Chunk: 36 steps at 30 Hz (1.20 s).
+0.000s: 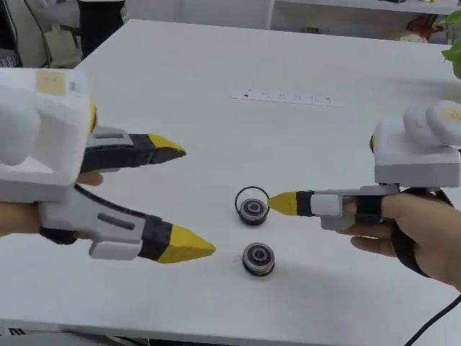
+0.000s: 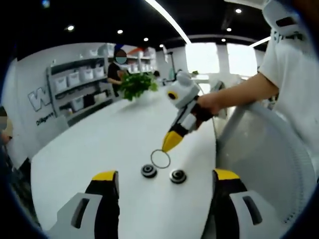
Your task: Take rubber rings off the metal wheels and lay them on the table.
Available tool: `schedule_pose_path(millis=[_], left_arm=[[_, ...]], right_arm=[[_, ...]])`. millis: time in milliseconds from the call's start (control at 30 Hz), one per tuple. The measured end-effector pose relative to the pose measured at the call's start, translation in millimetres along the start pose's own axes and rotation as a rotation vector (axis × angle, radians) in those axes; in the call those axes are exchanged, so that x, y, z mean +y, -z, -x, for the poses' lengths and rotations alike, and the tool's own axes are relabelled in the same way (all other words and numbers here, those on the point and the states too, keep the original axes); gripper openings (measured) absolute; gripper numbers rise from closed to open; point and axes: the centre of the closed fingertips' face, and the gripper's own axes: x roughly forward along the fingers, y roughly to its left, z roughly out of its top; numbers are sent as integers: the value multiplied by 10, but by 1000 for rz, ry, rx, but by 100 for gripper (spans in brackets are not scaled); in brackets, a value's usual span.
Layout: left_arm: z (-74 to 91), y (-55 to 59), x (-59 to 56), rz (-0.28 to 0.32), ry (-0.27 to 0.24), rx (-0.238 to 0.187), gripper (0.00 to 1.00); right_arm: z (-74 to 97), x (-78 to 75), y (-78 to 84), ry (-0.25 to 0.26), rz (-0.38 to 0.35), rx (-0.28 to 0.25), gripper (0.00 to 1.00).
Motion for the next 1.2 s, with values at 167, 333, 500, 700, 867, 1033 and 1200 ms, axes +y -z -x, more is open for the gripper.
schedule_pose_path(millis=[167, 333, 500, 700, 867, 1033, 1200], left_arm=[[165, 190, 4, 61, -74, 13, 78], [279, 300, 23, 107, -131, 1, 83], [336, 392, 29, 149, -173, -14, 86], [344, 473, 20, 177, -192, -15, 93], [352, 526, 19, 194, -219, -13, 97], [369, 508, 52, 213, -241, -34, 100], [324, 587, -7, 209, -220, 10, 100]], right_arm=[[-25, 76, 11, -18, 15, 11, 0], [-39, 165, 8, -37, 30, 12, 0], [-74, 254, 38, -54, 42, 19, 0], [-142, 310, 97, -69, 48, 38, 0], [-210, 345, 172, -75, 54, 58, 0], [-270, 354, 214, -79, 43, 60, 0], [-339, 362, 247, -88, -12, 41, 0]])
